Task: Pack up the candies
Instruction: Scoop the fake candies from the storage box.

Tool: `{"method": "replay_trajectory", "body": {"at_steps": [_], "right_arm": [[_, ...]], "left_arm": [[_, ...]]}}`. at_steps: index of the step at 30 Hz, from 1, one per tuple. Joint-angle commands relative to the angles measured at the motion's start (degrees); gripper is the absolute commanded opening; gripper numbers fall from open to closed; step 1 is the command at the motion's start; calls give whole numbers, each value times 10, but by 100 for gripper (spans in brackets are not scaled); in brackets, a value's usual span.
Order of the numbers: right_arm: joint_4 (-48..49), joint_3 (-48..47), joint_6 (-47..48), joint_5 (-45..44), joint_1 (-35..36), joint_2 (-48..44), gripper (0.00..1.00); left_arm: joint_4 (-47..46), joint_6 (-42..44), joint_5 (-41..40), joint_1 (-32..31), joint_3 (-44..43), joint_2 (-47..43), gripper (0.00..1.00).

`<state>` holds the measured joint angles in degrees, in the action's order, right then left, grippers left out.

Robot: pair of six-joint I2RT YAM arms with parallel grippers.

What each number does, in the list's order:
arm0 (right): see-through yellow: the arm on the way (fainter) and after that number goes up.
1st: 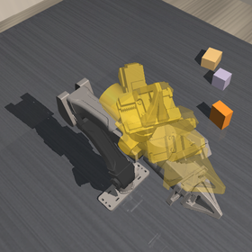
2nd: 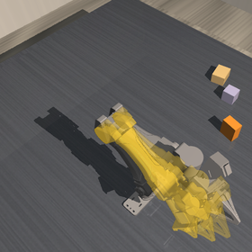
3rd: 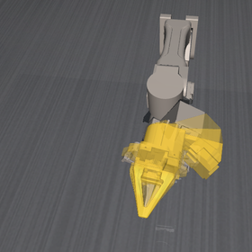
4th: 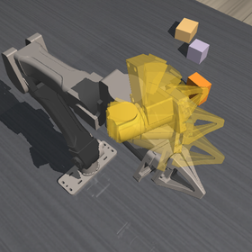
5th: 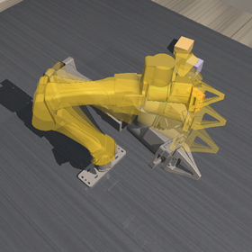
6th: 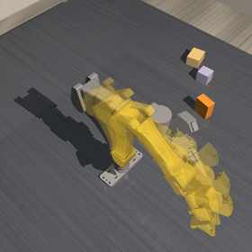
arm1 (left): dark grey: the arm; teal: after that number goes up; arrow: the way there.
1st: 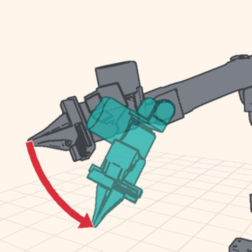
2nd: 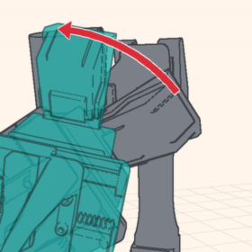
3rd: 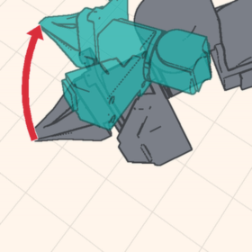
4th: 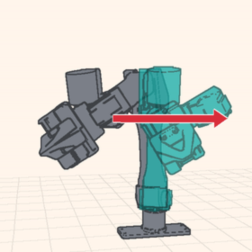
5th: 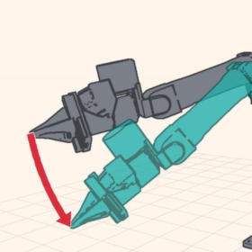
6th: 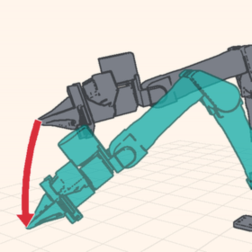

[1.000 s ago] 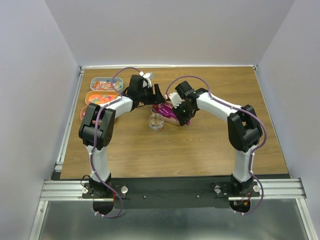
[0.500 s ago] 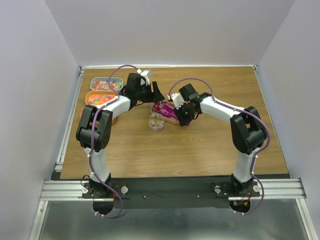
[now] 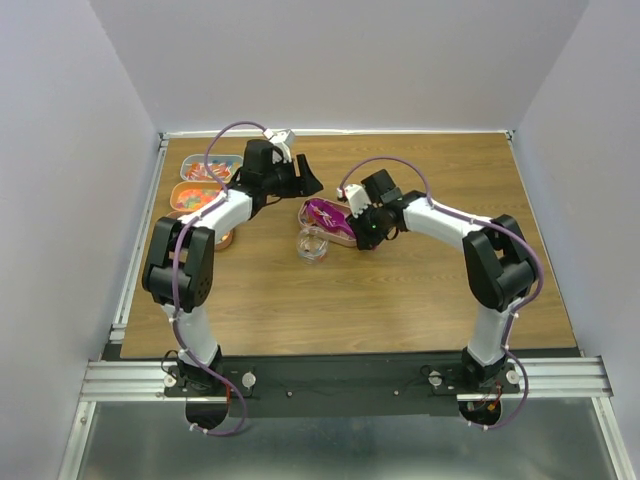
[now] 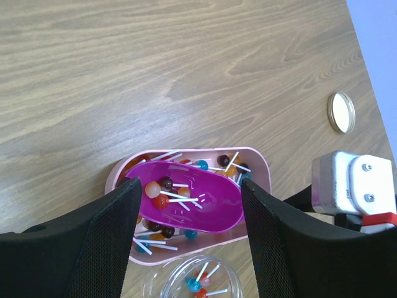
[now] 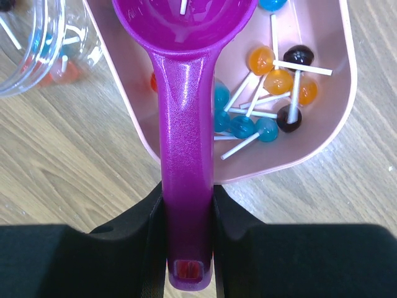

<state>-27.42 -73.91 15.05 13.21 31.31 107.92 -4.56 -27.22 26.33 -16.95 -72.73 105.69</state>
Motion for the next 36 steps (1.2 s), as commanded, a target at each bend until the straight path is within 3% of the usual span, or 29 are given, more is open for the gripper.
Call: {"method": "replay_trajectory", "body": {"at_steps": [1, 29, 36], "right_arm": [[35, 21, -2, 10, -3, -3, 1], [49, 90, 5, -30, -4, -140, 1], [47, 104, -1, -32, -3, -194, 1]], "left_arm": [[10, 24, -31, 4, 0, -33, 73], [34, 74, -124, 19, 15, -124, 76], [42, 102, -197, 19, 36, -193, 77]]}}
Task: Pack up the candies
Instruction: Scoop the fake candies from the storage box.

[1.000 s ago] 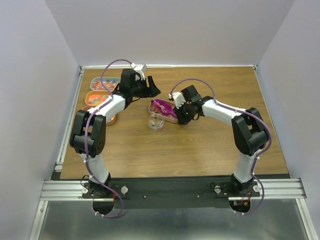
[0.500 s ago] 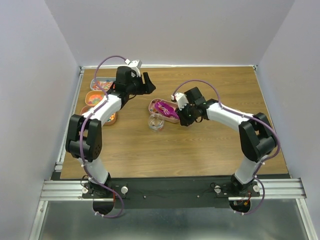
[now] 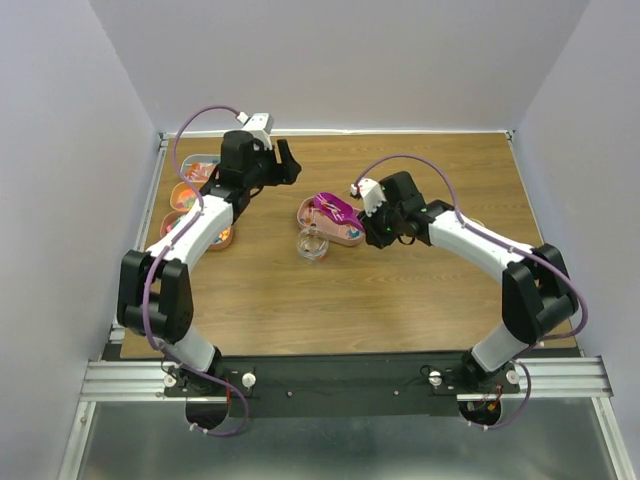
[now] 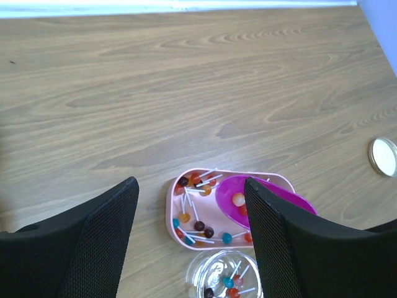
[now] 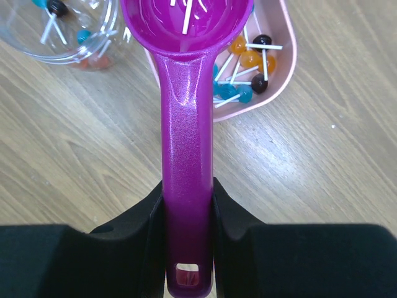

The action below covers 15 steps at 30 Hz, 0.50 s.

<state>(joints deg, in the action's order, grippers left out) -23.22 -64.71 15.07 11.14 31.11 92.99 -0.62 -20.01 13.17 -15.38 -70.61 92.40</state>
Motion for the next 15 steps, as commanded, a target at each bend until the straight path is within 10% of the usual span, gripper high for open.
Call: {"method": "replay_trajectory", "body": {"at_steps": [1, 15], "right_arm": [[5, 14, -1, -16, 0, -50, 1], [-57, 22, 15, -183, 112, -103, 1]], "left_arm": [[4, 31, -74, 3, 18, -68, 77], [44, 68, -241, 3, 110, -236, 86]]}}
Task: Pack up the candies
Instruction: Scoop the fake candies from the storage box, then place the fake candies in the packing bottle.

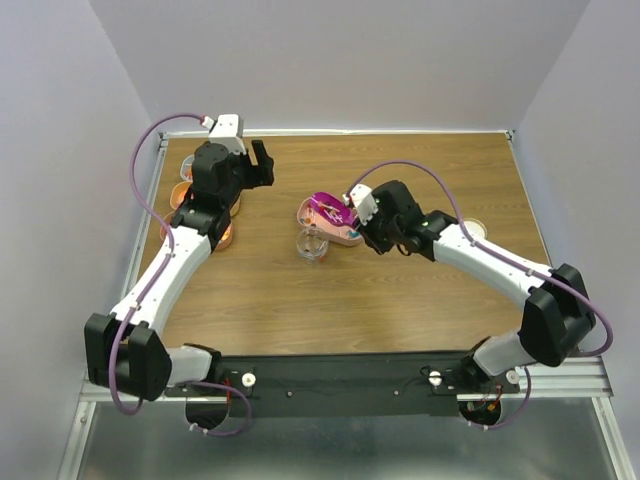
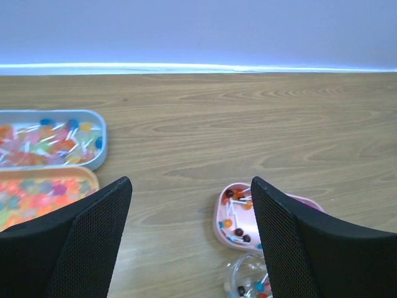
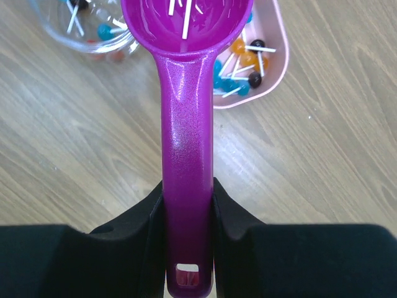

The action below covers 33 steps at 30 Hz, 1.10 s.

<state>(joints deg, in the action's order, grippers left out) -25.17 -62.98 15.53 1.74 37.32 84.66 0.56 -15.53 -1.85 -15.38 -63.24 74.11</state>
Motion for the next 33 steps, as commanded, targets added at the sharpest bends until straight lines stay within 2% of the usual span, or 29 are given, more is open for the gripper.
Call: {"method": "replay_trajectory", "body": {"at_steps": [1, 4, 13, 33], "right_arm": [[-42, 6, 11, -110, 57, -20, 1], [-63, 11, 13, -147, 79, -21, 1], [-133, -16, 13, -226, 137, -4, 1], [-253, -100, 33, -299, 204, 52, 1]], "left_arm": [[34, 24, -102, 3, 44, -62, 91], [37, 28, -138, 4, 76, -92, 97], [32, 36, -199, 10, 96, -121, 99], [32, 36, -188, 36, 93, -112, 99]]}}
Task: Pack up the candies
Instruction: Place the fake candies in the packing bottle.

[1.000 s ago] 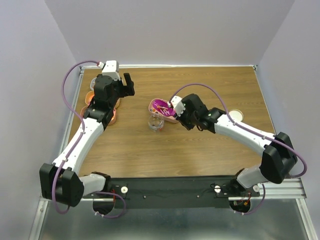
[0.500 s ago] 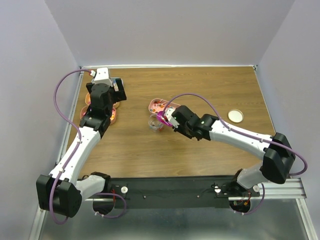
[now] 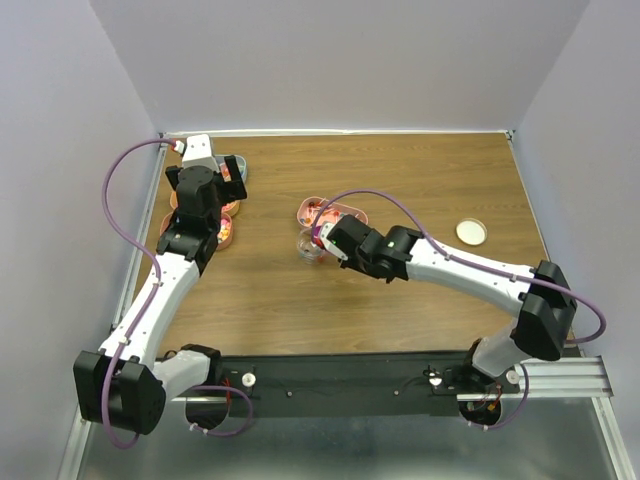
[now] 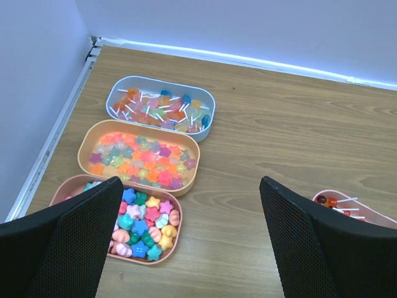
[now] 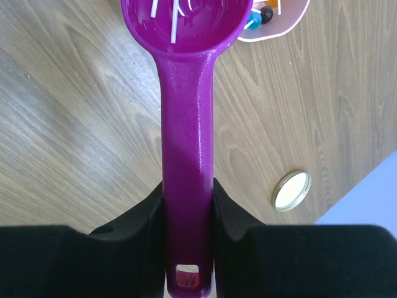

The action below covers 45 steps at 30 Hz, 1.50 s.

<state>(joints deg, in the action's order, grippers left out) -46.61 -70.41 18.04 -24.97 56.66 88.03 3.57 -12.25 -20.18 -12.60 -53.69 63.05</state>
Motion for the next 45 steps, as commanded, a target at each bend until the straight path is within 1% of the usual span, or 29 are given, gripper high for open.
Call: {"method": "replay_trajectory", "body": {"at_steps": [1, 7, 17, 26, 34, 39, 45], "right_arm": [[-41, -29, 9, -35, 12, 24, 1], [-61, -44, 9, -48, 18, 45, 1], [-94, -70, 16, -133, 36, 72, 1], [-110, -100, 33, -188, 58, 90, 1], [-110, -90, 42, -213, 73, 94, 1], [-110, -84, 43, -244, 79, 89, 1], [-114, -97, 31, -206, 74, 72, 1]], "left_arm": [[2, 2, -4, 11, -3, -2, 99], [1, 2, 5, 17, -2, -4, 99], [-1, -1, 17, 28, -4, -3, 98], [-3, -3, 30, 38, -4, -4, 98], [-4, -4, 36, 43, -4, -3, 98], [-5, -4, 43, 46, -3, -4, 98], [-9, 1, 64, 48, -1, 0, 98]]}}
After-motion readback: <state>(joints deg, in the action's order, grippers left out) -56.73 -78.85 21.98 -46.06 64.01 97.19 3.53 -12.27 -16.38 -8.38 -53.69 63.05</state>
